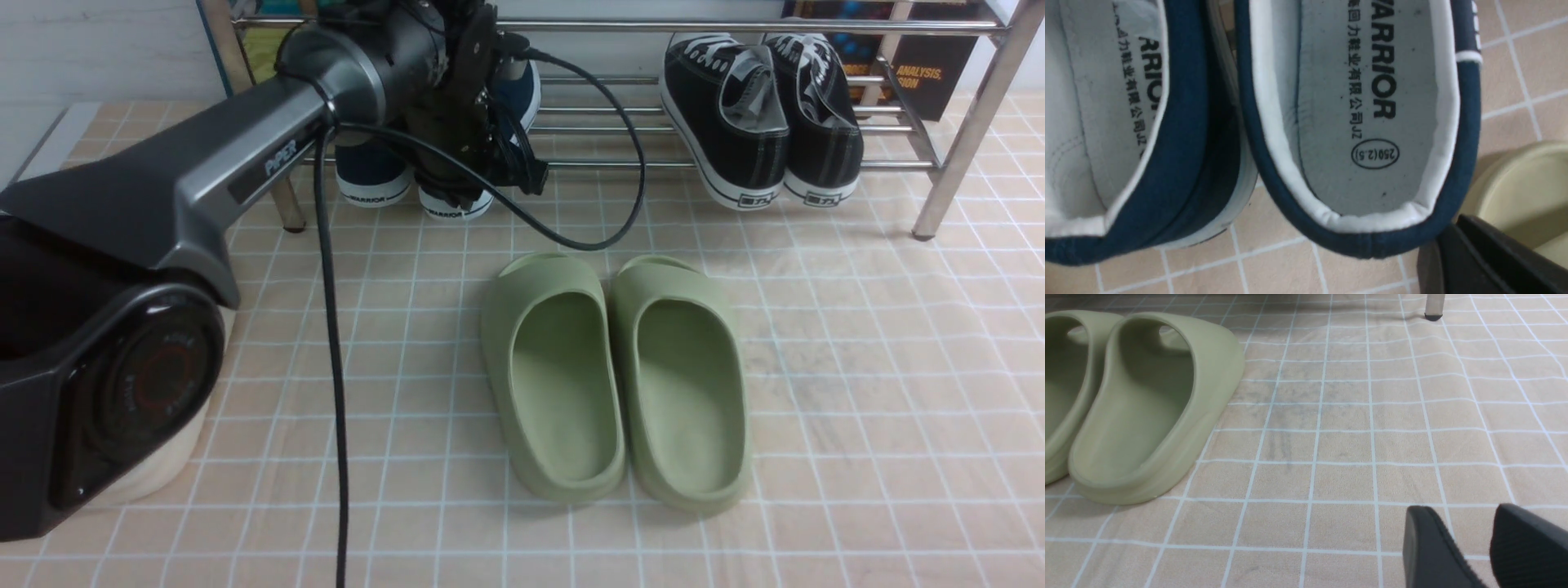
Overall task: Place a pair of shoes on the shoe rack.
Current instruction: Use the left arm to put a shoe into the shoe rack
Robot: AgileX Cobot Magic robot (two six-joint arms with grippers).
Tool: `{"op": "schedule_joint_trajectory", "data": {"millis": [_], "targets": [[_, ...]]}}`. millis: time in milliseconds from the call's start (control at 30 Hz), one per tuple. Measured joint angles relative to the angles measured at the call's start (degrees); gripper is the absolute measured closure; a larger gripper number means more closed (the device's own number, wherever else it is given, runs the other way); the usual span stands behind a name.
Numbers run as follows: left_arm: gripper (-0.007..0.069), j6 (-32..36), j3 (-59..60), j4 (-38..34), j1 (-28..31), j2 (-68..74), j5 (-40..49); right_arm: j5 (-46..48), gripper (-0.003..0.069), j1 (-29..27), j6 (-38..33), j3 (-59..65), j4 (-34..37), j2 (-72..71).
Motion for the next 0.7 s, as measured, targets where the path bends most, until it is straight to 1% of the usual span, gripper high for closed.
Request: {"op": "schedule_joint_trajectory", "data": {"millis": [167,233,333,433,500,600,700], "targets": [[0.0556,-0.7,0.0,0.1,0.0,0.2,-6.2,0.0,0.0419,0.0,0.0,0.0,0.0,0.0],[0.0554,-0.8,0.0,0.6,0.0,0.6,-12.4,0.0,0.0419,0.0,0.0,0.0,0.0,0.0],[0.0553,-0.8,0.0,0.6,0.0,0.7,-14.0,0.0,0.0419,0.0,0.0,0.0,0.0,0.0],[0.0553,-0.8,0.0,-1.5,-0.1,0.2,-10.8,0.0,0.0419,0.0,0.0,0.0,0.0,0.0],[0.0553,-0.2,0.0,-2.9,-0.4,-1.2,-6.2,0.0,0.0419,0.0,0.0,0.0,0.0,0.0],[0.0552,3.2,0.0,-3.9,-0.6,-6.0,1.5,0.0,0.0419,0.0,0.0,0.0,0.0,0.0],[0.0552,6.5,-0.1,-3.2,0.2,-10.5,6.5,0.0,0.0419,0.0,0.0,0.0,0.0,0.0]]}}
